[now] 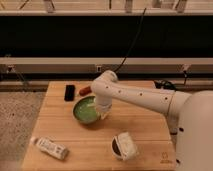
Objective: Drag the ceramic bowl in a circle
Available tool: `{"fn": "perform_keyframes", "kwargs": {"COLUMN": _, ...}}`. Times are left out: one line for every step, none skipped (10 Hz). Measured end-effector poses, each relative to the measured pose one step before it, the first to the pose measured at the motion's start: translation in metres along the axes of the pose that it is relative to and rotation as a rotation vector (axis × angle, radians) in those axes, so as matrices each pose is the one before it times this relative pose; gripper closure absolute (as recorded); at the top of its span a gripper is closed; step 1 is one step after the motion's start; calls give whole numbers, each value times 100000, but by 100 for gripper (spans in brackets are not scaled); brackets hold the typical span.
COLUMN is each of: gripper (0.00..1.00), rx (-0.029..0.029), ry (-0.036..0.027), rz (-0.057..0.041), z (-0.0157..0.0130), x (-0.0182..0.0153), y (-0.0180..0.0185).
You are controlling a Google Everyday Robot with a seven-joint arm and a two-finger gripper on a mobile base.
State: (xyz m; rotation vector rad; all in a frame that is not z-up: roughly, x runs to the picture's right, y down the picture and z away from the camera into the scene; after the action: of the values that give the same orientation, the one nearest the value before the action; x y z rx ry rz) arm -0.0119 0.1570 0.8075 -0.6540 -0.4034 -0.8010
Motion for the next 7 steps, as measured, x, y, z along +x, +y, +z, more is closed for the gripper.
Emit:
{"fn": "perform_keyframes", "kwargs": {"gripper": 98, "rx": -162, "ry": -205, "rz": 51, "z": 86, "x": -12, "y": 116}}
{"fn": "perform_keyframes", "kwargs": {"gripper": 98, "rx": 23, "ry": -159, "rz": -30, "z": 21, "x": 116, "y": 74}}
{"fn": "perform_keyframes", "kwargs": {"gripper": 98, "rx": -119, "ry": -52, "rz": 324, "z": 39, "x": 301, "y": 297}}
{"fn": "perform_keyframes", "kwargs": {"gripper": 98, "rx": -137, "ry": -71, "rz": -150, "z": -6, "x": 175, "y": 267}}
{"fn": "perform_keyframes", "kwargs": {"gripper": 98, "rx": -400, "ry": 29, "rz": -418, "z": 90, "x": -109, "y": -34}}
{"fn": "perform_keyframes", "kwargs": {"gripper": 98, "rx": -328, "ry": -205, "rz": -658, "z": 178, "x": -596, "y": -630}}
{"fn": "perform_keyframes", "kwargs": {"gripper": 98, "rx": -40, "ry": -202, "rz": -644, "z": 182, "x": -633, "y": -740}}
